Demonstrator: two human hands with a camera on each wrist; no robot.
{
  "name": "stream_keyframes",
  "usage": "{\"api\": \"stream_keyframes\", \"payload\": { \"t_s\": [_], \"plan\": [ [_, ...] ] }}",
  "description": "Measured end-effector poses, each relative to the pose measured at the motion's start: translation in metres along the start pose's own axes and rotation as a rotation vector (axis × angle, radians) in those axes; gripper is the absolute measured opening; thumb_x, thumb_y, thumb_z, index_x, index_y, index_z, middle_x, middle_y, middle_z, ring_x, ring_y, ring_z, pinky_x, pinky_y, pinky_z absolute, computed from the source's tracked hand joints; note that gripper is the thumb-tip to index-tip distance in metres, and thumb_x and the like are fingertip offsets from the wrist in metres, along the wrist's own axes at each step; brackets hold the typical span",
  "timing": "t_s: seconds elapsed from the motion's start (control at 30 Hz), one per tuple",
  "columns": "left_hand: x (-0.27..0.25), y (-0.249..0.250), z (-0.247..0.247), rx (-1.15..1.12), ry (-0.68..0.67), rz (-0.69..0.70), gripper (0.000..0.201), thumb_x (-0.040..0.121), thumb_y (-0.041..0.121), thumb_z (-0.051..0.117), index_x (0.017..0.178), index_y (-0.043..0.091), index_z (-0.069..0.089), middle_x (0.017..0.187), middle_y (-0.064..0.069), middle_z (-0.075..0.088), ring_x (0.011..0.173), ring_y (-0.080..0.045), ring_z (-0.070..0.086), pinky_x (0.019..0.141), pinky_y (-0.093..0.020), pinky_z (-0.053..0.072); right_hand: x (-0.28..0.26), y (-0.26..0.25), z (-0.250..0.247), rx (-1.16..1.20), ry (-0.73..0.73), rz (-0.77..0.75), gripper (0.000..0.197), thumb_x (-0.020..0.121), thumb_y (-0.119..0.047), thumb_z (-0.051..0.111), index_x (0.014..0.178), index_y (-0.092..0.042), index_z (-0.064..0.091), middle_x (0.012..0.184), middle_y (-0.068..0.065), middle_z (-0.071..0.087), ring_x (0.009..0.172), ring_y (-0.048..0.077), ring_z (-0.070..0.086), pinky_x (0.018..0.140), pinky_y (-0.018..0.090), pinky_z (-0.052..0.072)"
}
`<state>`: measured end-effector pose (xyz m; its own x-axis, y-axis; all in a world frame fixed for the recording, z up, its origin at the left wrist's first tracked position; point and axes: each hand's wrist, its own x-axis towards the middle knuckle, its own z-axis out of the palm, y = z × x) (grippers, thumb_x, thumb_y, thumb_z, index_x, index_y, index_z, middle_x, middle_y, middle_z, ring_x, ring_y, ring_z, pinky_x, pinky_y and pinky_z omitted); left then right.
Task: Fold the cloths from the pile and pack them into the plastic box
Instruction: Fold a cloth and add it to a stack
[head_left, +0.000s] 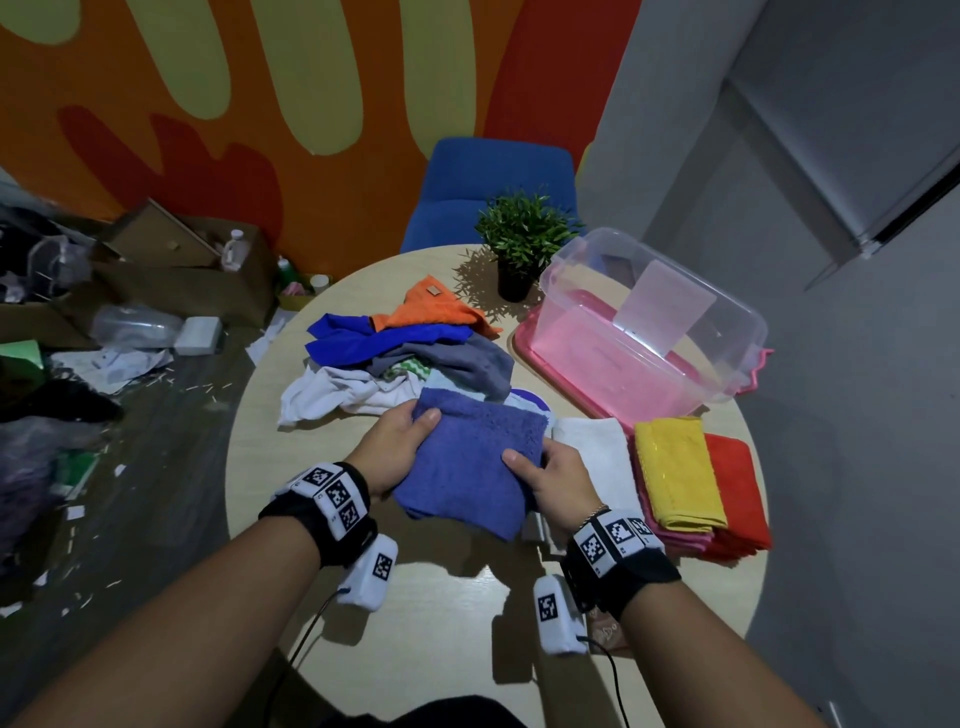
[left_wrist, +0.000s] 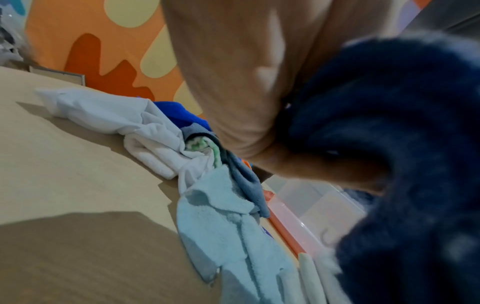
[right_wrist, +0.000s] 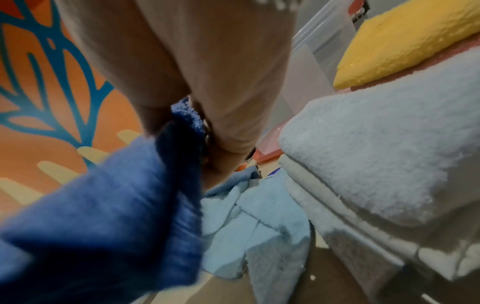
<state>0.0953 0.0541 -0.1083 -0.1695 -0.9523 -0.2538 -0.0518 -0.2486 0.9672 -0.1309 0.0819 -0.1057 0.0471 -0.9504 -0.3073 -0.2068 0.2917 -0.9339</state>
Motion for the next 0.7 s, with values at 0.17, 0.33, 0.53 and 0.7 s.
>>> {"api": "stream_keyframes", "payload": {
  "t_s": [0.17,0.33,0.53,0.7],
  "plan": [
    [-0.01,-0.024,-0.007,-0.063,-0.056,-0.102,0.028,0.101,0.004,0.053,0.129,0.003,0.057,0.12,-0.014,0.07,0.11,-0.025,0.068,0.087,-0.03,0.057,0.001,0.01,-0.005,-0.038,-0.031,0.106,0.019,0.093,-0.016,0.068,0.11,-0.013,0.063,0.104,0.003,0.073,0.093,0.018,0.071,0.078,0.033,0.06],
    [-0.024,-0.051,-0.015,-0.168,-0.163,-0.355,0.05,0.085,-0.016,0.064,0.129,0.008,0.057,0.117,-0.017,0.072,0.109,-0.027,0.069,0.093,-0.037,0.057,-0.002,0.036,-0.002,-0.216,-0.102,0.171,0.046,0.084,-0.009,0.072,0.126,-0.021,0.061,0.116,-0.005,0.069,0.108,0.015,0.064,0.099,0.045,0.053],
    [-0.028,-0.045,-0.007,-0.195,0.012,-0.292,0.034,0.089,-0.018,0.054,0.083,0.012,0.068,0.081,-0.021,0.064,0.06,-0.024,0.058,0.046,-0.022,0.046,-0.007,0.036,-0.001,0.157,-0.059,0.062,0.03,0.077,0.011,0.056,0.076,-0.015,0.069,0.102,0.011,0.072,0.097,0.03,0.067,0.091,0.049,0.055],
    [-0.02,-0.023,-0.001,-0.435,-0.074,-0.159,0.048,0.076,-0.017,0.07,0.117,0.007,0.059,0.108,-0.021,0.071,0.092,-0.03,0.07,0.077,-0.037,0.061,-0.002,0.015,-0.014,0.416,-0.131,0.027,0.049,0.077,0.033,0.046,0.058,-0.008,0.066,0.125,0.014,0.066,0.117,0.033,0.063,0.095,0.05,0.054]
  ]
}}
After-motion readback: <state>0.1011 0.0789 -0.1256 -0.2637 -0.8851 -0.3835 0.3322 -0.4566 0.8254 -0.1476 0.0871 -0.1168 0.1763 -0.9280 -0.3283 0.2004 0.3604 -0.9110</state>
